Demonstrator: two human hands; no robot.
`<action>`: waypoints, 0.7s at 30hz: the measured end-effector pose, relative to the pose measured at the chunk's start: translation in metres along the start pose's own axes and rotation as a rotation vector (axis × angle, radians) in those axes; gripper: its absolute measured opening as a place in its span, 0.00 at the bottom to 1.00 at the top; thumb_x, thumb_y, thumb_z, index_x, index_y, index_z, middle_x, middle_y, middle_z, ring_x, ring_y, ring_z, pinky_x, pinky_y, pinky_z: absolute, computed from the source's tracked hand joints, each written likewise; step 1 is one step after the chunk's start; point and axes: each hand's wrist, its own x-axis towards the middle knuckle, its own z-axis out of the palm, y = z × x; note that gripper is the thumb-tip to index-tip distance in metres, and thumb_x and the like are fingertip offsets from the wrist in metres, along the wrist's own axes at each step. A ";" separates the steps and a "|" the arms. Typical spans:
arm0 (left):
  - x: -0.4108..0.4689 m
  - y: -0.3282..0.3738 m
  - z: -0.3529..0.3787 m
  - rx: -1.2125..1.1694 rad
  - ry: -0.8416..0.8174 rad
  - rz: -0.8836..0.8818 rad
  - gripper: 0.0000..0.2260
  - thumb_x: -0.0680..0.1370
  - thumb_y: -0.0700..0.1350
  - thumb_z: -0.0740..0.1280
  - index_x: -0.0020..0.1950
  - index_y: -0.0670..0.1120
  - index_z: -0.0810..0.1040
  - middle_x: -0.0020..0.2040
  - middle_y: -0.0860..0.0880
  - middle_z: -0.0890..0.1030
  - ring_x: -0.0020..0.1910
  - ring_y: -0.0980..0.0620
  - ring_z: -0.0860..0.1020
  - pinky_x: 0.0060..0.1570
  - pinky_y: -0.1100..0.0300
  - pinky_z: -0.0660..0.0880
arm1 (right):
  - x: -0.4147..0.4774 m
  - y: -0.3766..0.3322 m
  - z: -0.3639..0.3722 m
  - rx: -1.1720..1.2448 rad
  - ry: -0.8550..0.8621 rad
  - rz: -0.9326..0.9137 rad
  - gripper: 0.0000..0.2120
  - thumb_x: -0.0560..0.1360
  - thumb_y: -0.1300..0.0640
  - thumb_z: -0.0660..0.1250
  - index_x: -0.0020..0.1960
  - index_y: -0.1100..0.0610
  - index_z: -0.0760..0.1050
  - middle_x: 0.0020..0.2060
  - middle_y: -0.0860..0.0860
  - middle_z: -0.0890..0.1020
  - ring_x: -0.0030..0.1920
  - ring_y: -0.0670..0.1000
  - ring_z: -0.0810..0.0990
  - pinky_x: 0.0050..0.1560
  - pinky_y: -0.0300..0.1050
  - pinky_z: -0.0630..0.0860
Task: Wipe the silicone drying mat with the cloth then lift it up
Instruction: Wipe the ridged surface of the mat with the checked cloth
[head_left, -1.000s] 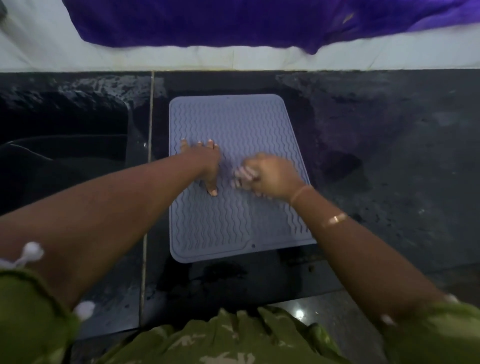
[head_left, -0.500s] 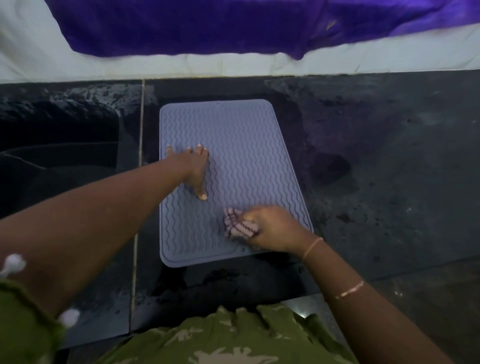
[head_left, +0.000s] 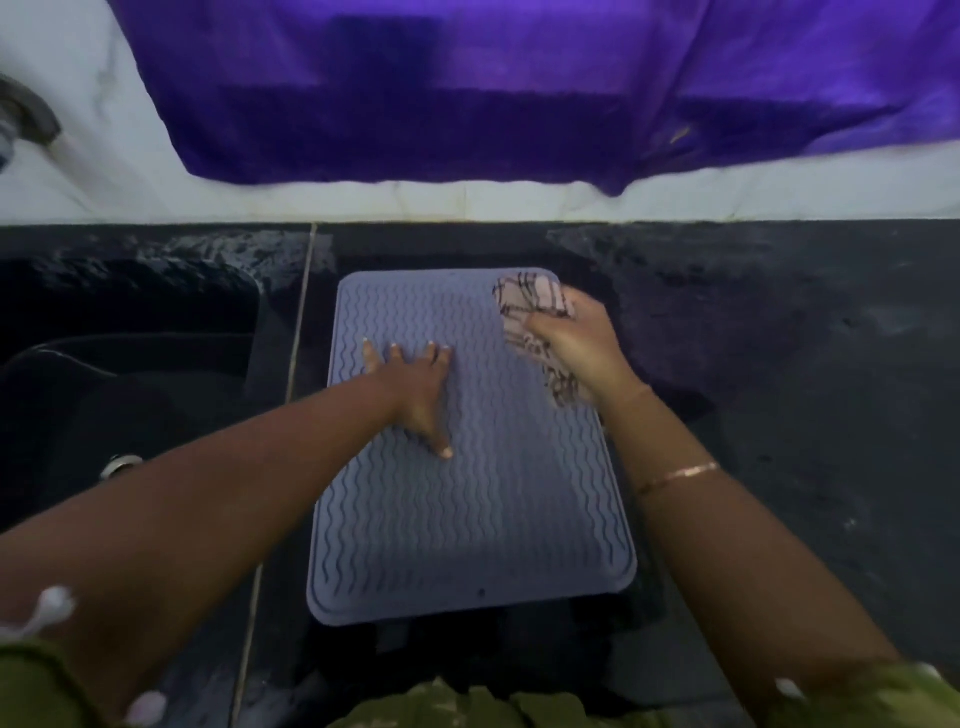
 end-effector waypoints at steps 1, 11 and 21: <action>0.002 0.002 0.000 0.015 0.000 -0.004 0.61 0.63 0.66 0.74 0.77 0.48 0.33 0.78 0.47 0.37 0.76 0.35 0.39 0.68 0.31 0.34 | 0.018 -0.006 0.004 -0.076 0.024 -0.055 0.12 0.72 0.65 0.68 0.54 0.55 0.79 0.46 0.52 0.83 0.46 0.50 0.82 0.51 0.47 0.80; 0.010 0.000 0.004 0.064 0.004 -0.017 0.61 0.63 0.67 0.73 0.77 0.47 0.32 0.78 0.47 0.36 0.75 0.35 0.37 0.68 0.33 0.32 | 0.119 0.041 0.082 -1.209 -0.073 -0.241 0.34 0.73 0.37 0.59 0.72 0.54 0.59 0.72 0.61 0.61 0.72 0.62 0.57 0.69 0.68 0.53; 0.011 -0.012 0.012 -0.035 0.005 0.031 0.62 0.60 0.70 0.71 0.76 0.51 0.32 0.77 0.52 0.33 0.74 0.41 0.31 0.67 0.34 0.31 | 0.024 0.063 0.059 -1.237 -0.144 -0.451 0.30 0.76 0.52 0.59 0.74 0.62 0.58 0.73 0.61 0.62 0.75 0.60 0.56 0.72 0.61 0.55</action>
